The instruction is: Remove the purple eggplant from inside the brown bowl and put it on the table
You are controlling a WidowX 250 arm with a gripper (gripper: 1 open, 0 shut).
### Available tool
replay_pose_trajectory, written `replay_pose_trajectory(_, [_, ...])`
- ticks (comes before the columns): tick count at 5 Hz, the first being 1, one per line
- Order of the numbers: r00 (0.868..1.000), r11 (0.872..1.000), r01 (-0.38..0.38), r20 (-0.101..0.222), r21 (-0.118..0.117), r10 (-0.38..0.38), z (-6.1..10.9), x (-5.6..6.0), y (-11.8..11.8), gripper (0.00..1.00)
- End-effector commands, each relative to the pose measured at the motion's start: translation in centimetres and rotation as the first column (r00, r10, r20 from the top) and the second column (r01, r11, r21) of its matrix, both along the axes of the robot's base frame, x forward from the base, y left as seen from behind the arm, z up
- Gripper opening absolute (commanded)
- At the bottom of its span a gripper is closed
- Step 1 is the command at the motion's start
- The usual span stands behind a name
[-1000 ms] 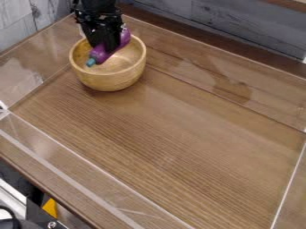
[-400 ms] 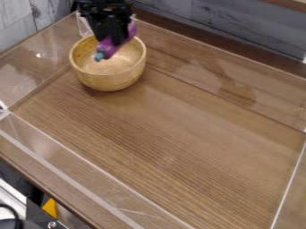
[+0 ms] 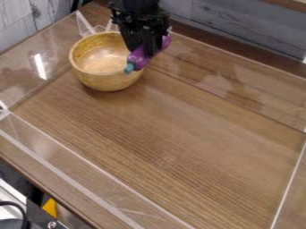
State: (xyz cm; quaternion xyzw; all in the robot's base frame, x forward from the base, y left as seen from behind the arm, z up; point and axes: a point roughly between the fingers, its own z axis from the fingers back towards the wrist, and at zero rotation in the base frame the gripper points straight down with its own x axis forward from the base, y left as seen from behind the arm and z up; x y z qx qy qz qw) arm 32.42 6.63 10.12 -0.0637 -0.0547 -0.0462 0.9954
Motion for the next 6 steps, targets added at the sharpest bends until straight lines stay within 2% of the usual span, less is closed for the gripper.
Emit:
replay_pose_trajectory(1, [0.993, 0.995, 0.101, 0.064, 0.025, -0.102, 0.8, 0.2, -1.2, 0.0])
replay_pose_trajectory(3, [0.982, 0.983, 0.18, 0.058, 0.043, -0.182, -3.1, -2.1, -3.7, 0.0])
replay_pose_trajectory(5, [0.971, 0.971, 0.229, 0.054, 0.06, -0.233, -3.1, -1.9, -3.4, 0.0])
replay_pose_trajectory(6, [0.981, 0.981, 0.182, 0.055, 0.066, -0.186, -3.9, -1.7, -3.6, 0.0])
